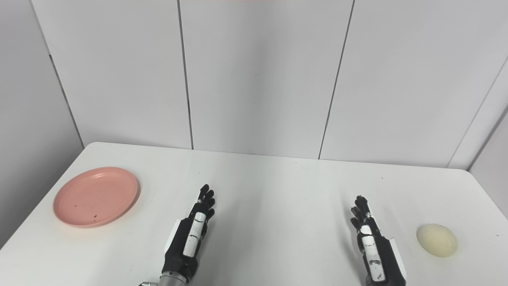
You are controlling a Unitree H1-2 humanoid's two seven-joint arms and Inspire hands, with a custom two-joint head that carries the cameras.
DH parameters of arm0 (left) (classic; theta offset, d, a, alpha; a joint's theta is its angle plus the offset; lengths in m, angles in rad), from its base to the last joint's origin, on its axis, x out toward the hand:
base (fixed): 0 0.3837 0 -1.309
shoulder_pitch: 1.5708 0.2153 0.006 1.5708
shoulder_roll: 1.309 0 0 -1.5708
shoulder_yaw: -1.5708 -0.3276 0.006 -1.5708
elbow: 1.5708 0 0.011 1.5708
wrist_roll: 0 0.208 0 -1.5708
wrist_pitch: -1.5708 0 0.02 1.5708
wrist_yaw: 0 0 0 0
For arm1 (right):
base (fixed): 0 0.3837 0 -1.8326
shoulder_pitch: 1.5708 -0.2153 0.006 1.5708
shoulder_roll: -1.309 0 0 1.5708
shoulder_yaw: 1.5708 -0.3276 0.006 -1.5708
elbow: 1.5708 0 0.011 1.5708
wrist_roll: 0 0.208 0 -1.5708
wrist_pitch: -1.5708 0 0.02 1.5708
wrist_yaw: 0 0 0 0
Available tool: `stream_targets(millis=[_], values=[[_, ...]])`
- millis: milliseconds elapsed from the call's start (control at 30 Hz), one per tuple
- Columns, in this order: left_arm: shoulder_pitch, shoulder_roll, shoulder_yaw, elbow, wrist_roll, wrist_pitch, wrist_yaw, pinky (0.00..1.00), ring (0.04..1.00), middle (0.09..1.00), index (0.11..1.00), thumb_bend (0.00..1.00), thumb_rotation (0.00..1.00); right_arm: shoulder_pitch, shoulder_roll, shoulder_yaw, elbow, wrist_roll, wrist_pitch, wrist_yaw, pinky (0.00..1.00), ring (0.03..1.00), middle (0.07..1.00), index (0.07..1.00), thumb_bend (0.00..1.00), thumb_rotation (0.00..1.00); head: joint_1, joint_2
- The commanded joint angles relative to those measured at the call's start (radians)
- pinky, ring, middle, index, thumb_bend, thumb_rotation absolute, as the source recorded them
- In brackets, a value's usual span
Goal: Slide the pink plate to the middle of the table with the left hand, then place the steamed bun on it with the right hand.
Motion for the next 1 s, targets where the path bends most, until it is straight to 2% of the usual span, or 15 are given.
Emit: stream_targets(millis=[0,133,333,500,567,633,800,900,967], values=[[0.029,0.028,0.010,0.037,0.004,-0.057,-0.001,1.00,0.994,1.000,1.000,0.67,0.95,0.064,0.029,0.011,0.075,-0.005,-0.020,-0.001,0.99,0.979,0.987,0.963,0.72,0.92,-0.004,0.003],[0.027,0.038,0.018,0.018,-0.007,-0.102,-0.006,1.00,0.990,0.999,1.000,0.67,0.95,0.067,0.033,0.016,0.064,-0.020,-0.015,-0.004,0.98,0.975,0.987,0.961,0.72,0.93,-0.009,0.004],[0.007,0.053,0.028,-0.016,-0.029,-0.173,-0.012,1.00,0.963,0.951,0.987,0.71,0.92,0.067,0.035,0.013,0.063,-0.013,-0.011,0.001,1.00,0.985,0.998,0.971,0.66,0.92,-0.009,0.002],[-0.021,0.069,0.056,-0.043,-0.085,-0.156,-0.026,1.00,0.938,0.906,0.942,0.77,0.89,0.065,0.036,0.012,0.067,-0.012,-0.010,-0.001,0.99,0.982,0.993,0.967,0.64,0.92,-0.007,-0.002],[-0.037,0.081,0.073,-0.050,-0.100,-0.150,-0.024,0.98,0.906,0.866,0.887,0.81,0.88,0.064,0.036,0.012,0.069,-0.014,-0.013,-0.001,1.00,0.989,0.999,0.973,0.62,0.92,-0.007,-0.004],[-0.051,0.093,0.089,-0.056,-0.113,-0.145,-0.022,0.95,0.878,0.837,0.869,0.85,0.88,0.065,0.036,0.012,0.070,-0.017,-0.014,-0.002,1.00,0.988,0.999,0.973,0.61,0.93,-0.007,-0.004],[-0.094,0.143,0.122,-0.070,-0.145,-0.122,-0.031,0.91,0.872,0.852,0.873,0.85,0.91,0.067,0.035,0.012,0.067,-0.023,-0.012,-0.004,1.00,0.990,1.000,0.972,0.62,0.93,-0.006,-0.003],[-0.121,0.173,0.144,-0.076,-0.178,-0.103,-0.037,0.91,0.887,0.871,0.862,0.89,0.89,0.070,0.036,0.011,0.061,-0.017,-0.005,-0.003,1.00,0.989,0.998,0.972,0.62,0.93,-0.006,-0.002],[-0.142,0.199,0.157,-0.064,-0.197,-0.121,-0.053,0.89,0.889,0.881,0.870,0.92,0.91,0.071,0.035,0.012,0.060,-0.017,-0.008,0.000,1.00,0.991,1.000,0.974,0.61,0.94,-0.005,-0.001]])
